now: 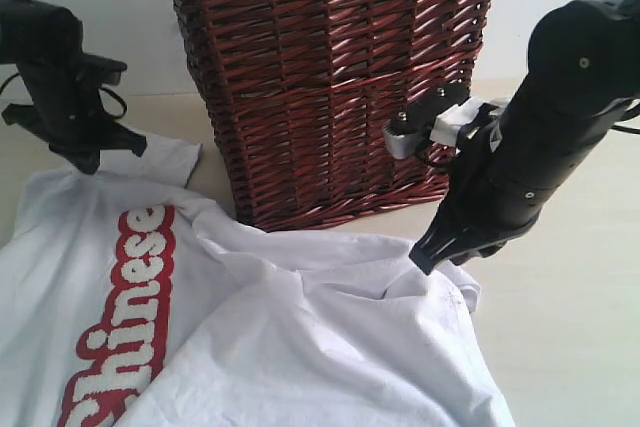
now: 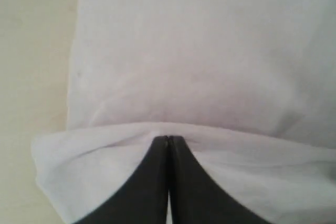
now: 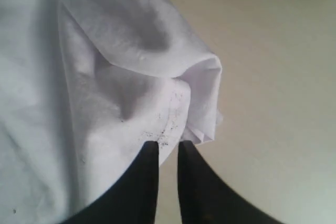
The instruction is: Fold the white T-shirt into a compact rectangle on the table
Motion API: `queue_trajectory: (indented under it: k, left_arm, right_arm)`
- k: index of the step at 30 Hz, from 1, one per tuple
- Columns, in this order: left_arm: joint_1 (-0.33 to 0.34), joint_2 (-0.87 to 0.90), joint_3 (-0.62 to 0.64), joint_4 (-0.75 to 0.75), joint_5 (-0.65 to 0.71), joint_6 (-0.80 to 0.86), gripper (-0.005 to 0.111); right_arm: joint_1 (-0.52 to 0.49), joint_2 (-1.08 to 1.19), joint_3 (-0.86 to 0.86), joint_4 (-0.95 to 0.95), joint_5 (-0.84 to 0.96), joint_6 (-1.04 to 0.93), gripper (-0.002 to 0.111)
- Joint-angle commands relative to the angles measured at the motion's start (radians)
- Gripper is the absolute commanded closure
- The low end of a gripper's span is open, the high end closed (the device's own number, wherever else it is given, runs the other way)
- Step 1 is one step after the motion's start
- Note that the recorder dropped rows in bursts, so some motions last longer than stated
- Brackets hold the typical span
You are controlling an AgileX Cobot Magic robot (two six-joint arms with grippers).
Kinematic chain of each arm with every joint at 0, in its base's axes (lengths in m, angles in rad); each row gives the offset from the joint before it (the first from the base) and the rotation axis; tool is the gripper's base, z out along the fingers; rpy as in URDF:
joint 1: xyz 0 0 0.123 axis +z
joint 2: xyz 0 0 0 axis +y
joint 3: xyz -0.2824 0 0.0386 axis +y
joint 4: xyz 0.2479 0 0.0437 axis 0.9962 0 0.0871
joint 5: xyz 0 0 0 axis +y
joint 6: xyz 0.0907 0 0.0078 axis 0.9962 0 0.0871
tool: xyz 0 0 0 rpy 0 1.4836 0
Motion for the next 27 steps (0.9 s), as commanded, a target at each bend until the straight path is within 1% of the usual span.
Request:
queue_trajectory:
  k: [1, 3, 5, 7, 9, 12, 16, 18, 22, 25, 27]
  left_arm:
    - [0.000, -0.125, -0.008, -0.139, 0.027, 0.070, 0.107]
    - [-0.001, -0.171, 0.023, -0.210, 0.066, 0.124, 0.107]
    - [-0.006, -0.214, 0.073, -0.266, 0.096, 0.166, 0.107]
    - [-0.017, -0.260, 0.145, -0.290, 0.115, 0.196, 0.107]
    - [-0.031, -0.313, 0.226, -0.292, 0.108, 0.203, 0.107]
    - [-0.050, -0.388, 0.329, -0.292, 0.077, 0.203, 0.107]
    - [-0.051, -0.457, 0.434, -0.292, 0.058, 0.203, 0.107]
    - [-0.051, -0.483, 0.475, -0.292, 0.058, 0.203, 0.107]
    - [-0.051, -0.515, 0.534, -0.292, 0.051, 0.222, 0.107]
    - [-0.051, -0.522, 0.558, -0.292, 0.047, 0.229, 0.107]
    - [-0.051, -0.522, 0.572, -0.292, 0.047, 0.229, 0.107]
  right_arm:
    - [-0.005, 0.063, -0.046, 0.008, -0.018, 0.004, 0.085]
    - [-0.005, 0.084, -0.046, 0.008, -0.027, -0.002, 0.084]
    - [-0.011, 0.117, -0.046, -0.079, -0.039, 0.014, 0.084]
    - [-0.030, 0.168, -0.046, -0.192, -0.041, 0.143, 0.084]
    - [-0.047, 0.219, -0.046, -0.224, -0.026, 0.190, 0.084]
    - [-0.048, 0.264, -0.046, -0.212, -0.023, 0.188, 0.084]
    - [-0.048, 0.288, -0.046, -0.181, -0.073, 0.176, 0.084]
    - [-0.048, 0.289, -0.046, -0.109, -0.115, 0.122, 0.084]
    - [-0.048, 0.289, -0.046, 0.087, -0.135, -0.075, 0.081]
    - [-0.048, 0.289, -0.046, 0.080, -0.135, -0.101, 0.081]
    - [-0.048, 0.289, -0.046, 0.044, -0.126, -0.098, 0.085]
